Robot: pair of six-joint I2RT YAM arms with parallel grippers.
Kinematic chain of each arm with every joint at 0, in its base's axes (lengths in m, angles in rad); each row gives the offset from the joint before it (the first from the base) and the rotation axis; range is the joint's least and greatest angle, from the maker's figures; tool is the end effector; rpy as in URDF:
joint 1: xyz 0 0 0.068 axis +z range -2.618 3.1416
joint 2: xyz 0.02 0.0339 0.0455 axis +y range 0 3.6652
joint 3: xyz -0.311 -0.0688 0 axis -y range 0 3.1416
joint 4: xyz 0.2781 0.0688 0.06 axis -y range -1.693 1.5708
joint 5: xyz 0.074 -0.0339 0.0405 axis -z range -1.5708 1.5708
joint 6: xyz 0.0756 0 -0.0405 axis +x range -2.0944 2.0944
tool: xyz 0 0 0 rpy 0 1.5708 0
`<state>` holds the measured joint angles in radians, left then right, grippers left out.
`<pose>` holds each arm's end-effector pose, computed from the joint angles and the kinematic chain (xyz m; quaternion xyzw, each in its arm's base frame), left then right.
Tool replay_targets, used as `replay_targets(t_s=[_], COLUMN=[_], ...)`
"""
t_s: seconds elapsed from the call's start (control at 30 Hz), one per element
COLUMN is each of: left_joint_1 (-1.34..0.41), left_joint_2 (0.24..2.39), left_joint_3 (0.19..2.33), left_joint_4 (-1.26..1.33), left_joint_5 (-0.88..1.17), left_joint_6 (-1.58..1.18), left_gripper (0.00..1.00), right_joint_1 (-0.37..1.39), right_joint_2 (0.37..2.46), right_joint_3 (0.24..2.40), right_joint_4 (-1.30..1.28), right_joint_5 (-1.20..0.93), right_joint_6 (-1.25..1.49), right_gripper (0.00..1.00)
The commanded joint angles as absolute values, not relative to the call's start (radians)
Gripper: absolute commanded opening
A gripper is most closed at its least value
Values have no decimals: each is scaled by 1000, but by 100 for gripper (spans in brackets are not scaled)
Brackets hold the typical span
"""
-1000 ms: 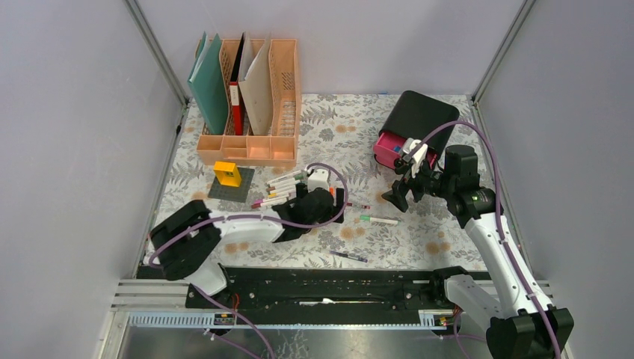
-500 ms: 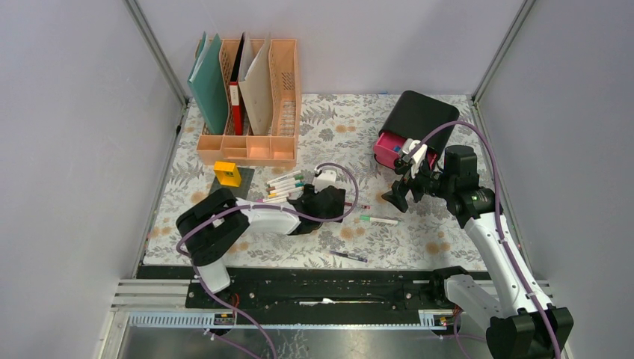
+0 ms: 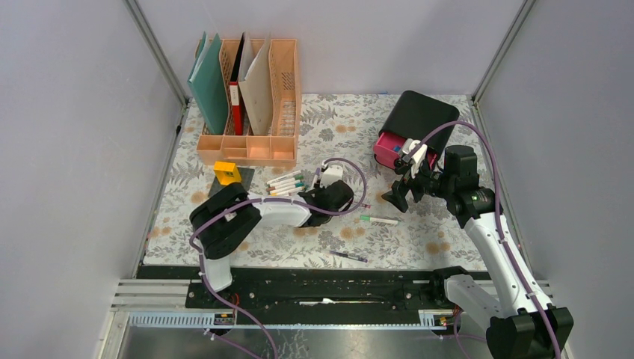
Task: Organize the desk
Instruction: Pick up the stationery from the center of the board.
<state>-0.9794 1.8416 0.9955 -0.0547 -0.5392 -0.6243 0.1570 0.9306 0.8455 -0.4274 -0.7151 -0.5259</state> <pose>0.2657 -0.3260 0.1359 0.0746 0.9115 -0.0528 0.4011 0.2201 0.0850 0.3348 -0.4372 0.7028 0.2103 0.5203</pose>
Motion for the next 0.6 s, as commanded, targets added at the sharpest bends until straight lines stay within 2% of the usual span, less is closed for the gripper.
replay_targets(t_s=[0.0, 0.1, 0.2, 0.27, 0.57], left_joint_1=[-976, -976, -978, -994, -1015], left_joint_2=[1882, 1872, 1830, 1734, 1413], left_joint_3=[1033, 1030, 1010, 956, 712], left_joint_4=[-157, -165, -159, -109, 177], left_joint_5=[-576, -585, -592, -590, -463], left_joint_6=[-611, -607, -610, -606, -635], left_gripper=[27, 15, 6, 0, 0], right_joint_1=[155, 155, 155, 155, 154], right_joint_2=[929, 927, 926, 926, 923], right_joint_3=[850, 852, 851, 854, 862], right_joint_4=[-400, -403, -405, -407, -421], right_joint_5=[-720, -728, -733, -744, -796], right_joint_6=[-533, -532, -529, -528, -519], right_gripper=[100, 100, 100, 100, 100])
